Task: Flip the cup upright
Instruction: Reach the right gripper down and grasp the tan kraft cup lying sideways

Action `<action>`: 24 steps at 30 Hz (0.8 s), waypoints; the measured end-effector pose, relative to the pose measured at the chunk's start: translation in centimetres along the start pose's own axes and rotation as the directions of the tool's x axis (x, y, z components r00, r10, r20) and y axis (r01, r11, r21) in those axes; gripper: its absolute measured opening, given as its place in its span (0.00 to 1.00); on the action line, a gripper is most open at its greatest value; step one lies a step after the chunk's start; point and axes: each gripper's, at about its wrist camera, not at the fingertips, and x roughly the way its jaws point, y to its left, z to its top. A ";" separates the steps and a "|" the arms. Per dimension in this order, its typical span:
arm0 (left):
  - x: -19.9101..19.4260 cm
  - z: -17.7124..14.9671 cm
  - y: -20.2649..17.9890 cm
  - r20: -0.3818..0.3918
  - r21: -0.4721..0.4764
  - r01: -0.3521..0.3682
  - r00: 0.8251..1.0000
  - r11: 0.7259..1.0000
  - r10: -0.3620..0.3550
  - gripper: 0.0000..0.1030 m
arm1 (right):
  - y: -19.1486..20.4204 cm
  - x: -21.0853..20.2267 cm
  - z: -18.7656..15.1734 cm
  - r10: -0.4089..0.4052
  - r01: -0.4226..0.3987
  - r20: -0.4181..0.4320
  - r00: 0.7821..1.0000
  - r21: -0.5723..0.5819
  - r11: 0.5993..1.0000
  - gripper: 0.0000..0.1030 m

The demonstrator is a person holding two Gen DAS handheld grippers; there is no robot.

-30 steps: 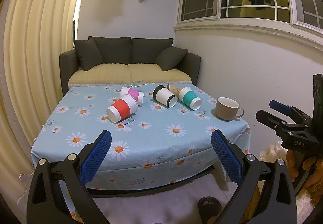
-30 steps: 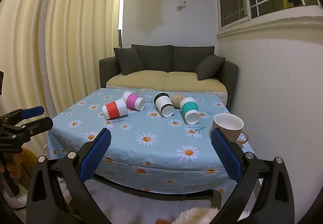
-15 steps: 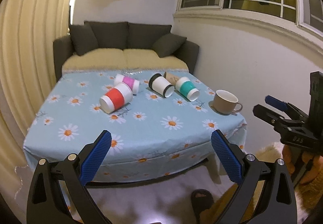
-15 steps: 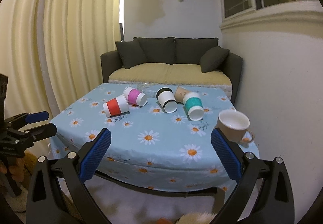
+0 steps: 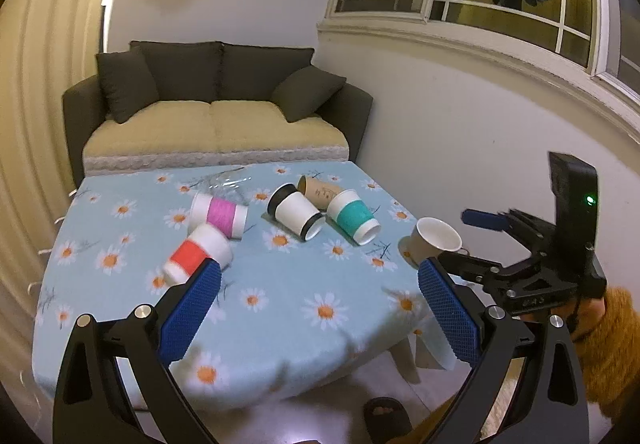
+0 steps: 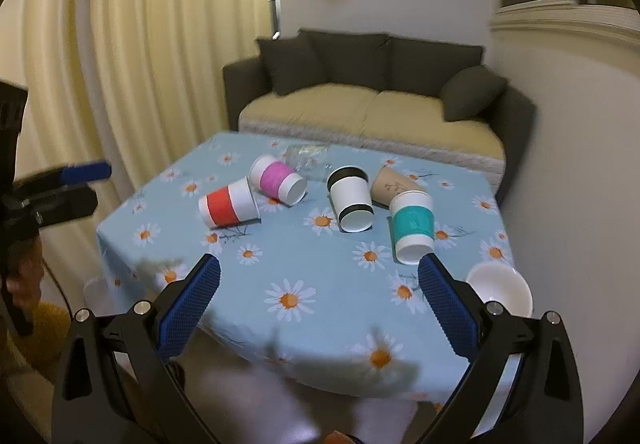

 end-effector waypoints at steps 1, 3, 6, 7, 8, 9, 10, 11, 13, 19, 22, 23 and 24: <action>0.9 0.8 0.3 -0.015 0.010 0.002 1.000 1.000 -0.002 0.94 | -0.4 0.5 0.7 0.017 -0.018 -0.015 1.000 -0.025 1.000 0.95; 2.5 2.1 0.6 -0.037 0.037 0.018 0.999 0.999 -0.016 0.94 | -1.3 1.9 2.4 0.033 -0.037 -0.050 0.998 -0.081 0.996 0.95; 3.8 3.4 1.1 -0.020 0.060 0.025 1.000 0.998 -0.024 0.94 | -2.4 4.2 4.9 0.061 -0.082 -0.119 0.991 -0.179 0.980 0.95; 4.7 4.1 1.4 -0.024 0.066 0.035 0.999 0.997 -0.034 0.94 | -2.5 4.5 5.3 0.073 -0.099 -0.130 0.989 -0.206 0.974 0.95; 5.1 4.3 1.5 -0.026 0.068 0.037 0.999 0.997 -0.035 0.94 | -2.6 5.2 5.9 0.093 -0.129 -0.154 0.984 -0.240 0.962 0.95; 6.1 4.8 1.8 -0.034 0.067 0.050 0.998 0.997 -0.048 0.94 | -2.8 6.5 6.8 0.104 -0.162 -0.203 0.974 -0.293 0.942 0.95; 6.6 5.1 2.0 -0.039 0.064 0.061 0.998 0.996 -0.059 0.94 | -2.7 6.9 7.1 0.101 -0.168 -0.218 0.971 -0.317 0.933 0.95; 7.5 5.4 2.3 -0.045 0.060 0.073 0.996 0.996 -0.071 0.94 | -2.9 8.1 7.9 0.104 -0.189 -0.248 0.963 -0.350 0.918 0.95; 8.7 5.9 2.7 -0.060 0.060 0.099 0.994 0.993 -0.096 0.94 | -3.1 9.7 8.7 0.110 -0.229 -0.309 0.945 -0.379 0.897 0.95; 13.0 6.2 3.3 -0.121 0.056 0.189 0.976 0.980 -0.181 0.94 | -4.6 15.8 11.0 -0.003 -0.249 -0.436 0.900 -0.520 0.817 0.95; 14.4 5.5 3.4 -0.134 0.067 0.210 0.971 0.975 -0.200 0.94 | -5.8 19.1 11.8 -0.024 -0.298 -0.519 0.854 -0.526 0.797 0.95; 14.8 5.2 3.5 -0.135 0.065 0.215 0.969 0.974 -0.205 0.94 | -6.1 20.5 11.9 -0.029 -0.319 -0.556 0.830 -0.518 0.794 0.95; 15.1 5.2 3.6 -0.137 0.064 0.217 0.969 0.974 -0.207 0.94 | -6.4 21.7 11.9 -0.039 -0.337 -0.590 0.806 -0.512 0.790 0.95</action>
